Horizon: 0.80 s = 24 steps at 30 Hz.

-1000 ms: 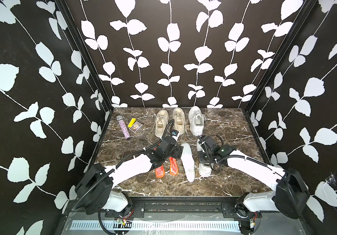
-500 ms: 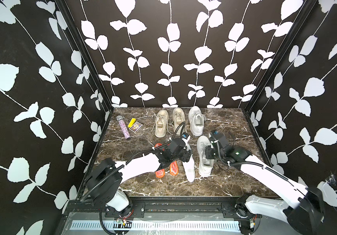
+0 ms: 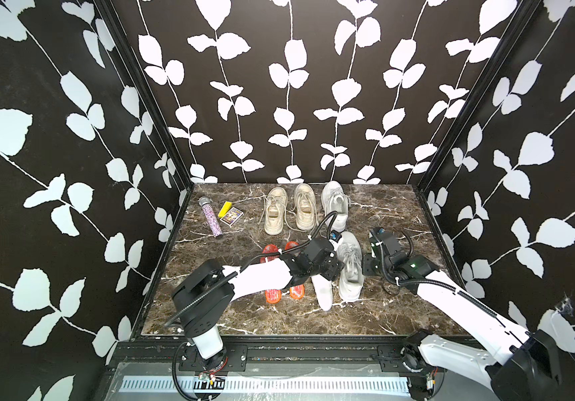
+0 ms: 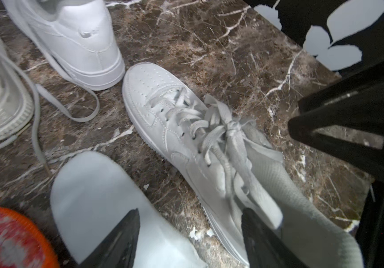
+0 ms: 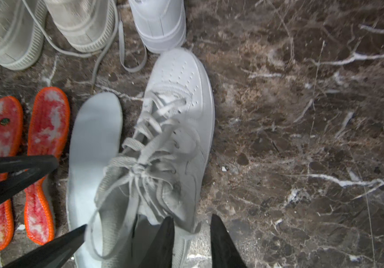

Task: Remove the insole from the shoe
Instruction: Untie the shoelace on the shoe.

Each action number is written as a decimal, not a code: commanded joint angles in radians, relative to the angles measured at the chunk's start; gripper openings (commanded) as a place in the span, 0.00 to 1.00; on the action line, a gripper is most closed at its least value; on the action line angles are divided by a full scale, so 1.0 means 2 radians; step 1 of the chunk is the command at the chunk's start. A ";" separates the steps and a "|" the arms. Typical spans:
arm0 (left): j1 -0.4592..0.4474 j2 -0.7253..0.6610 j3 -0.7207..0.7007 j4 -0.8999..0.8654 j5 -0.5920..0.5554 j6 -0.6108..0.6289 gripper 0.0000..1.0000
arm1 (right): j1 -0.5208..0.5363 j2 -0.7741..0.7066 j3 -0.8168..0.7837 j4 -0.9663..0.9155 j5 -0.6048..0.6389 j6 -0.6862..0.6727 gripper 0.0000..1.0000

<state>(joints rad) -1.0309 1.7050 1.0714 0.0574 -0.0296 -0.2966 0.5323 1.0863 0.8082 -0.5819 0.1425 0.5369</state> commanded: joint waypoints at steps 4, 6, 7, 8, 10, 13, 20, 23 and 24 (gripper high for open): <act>-0.005 0.014 0.020 0.008 0.007 -0.007 0.66 | -0.004 -0.002 -0.027 0.022 -0.076 -0.010 0.34; -0.005 0.021 0.025 0.005 0.006 -0.006 0.64 | -0.004 0.000 -0.035 0.027 -0.076 -0.008 0.34; -0.005 0.025 0.028 0.002 0.005 -0.007 0.63 | -0.005 0.002 -0.037 0.028 -0.075 -0.007 0.34; -0.005 0.028 0.032 -0.001 0.004 -0.007 0.63 | -0.004 0.003 -0.037 0.029 -0.072 -0.007 0.34; -0.005 0.033 0.036 -0.003 0.004 -0.010 0.60 | -0.005 0.006 -0.034 0.027 -0.061 -0.006 0.34; -0.005 0.041 0.046 -0.011 0.003 -0.009 0.55 | -0.004 0.009 -0.028 0.023 -0.036 -0.014 0.36; -0.005 0.055 0.058 -0.029 -0.015 0.001 0.47 | -0.005 0.026 -0.021 0.016 -0.030 -0.028 0.27; -0.005 0.057 0.063 -0.033 -0.023 0.001 0.44 | -0.004 0.018 -0.018 0.017 -0.031 -0.030 0.25; -0.005 0.058 0.063 -0.034 -0.023 0.001 0.43 | -0.005 0.015 -0.019 0.018 -0.032 -0.032 0.24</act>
<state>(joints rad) -1.0412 1.8145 1.1698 0.0246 -0.0380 -0.2958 0.5270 1.1355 0.7475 -0.5518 0.0570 0.4892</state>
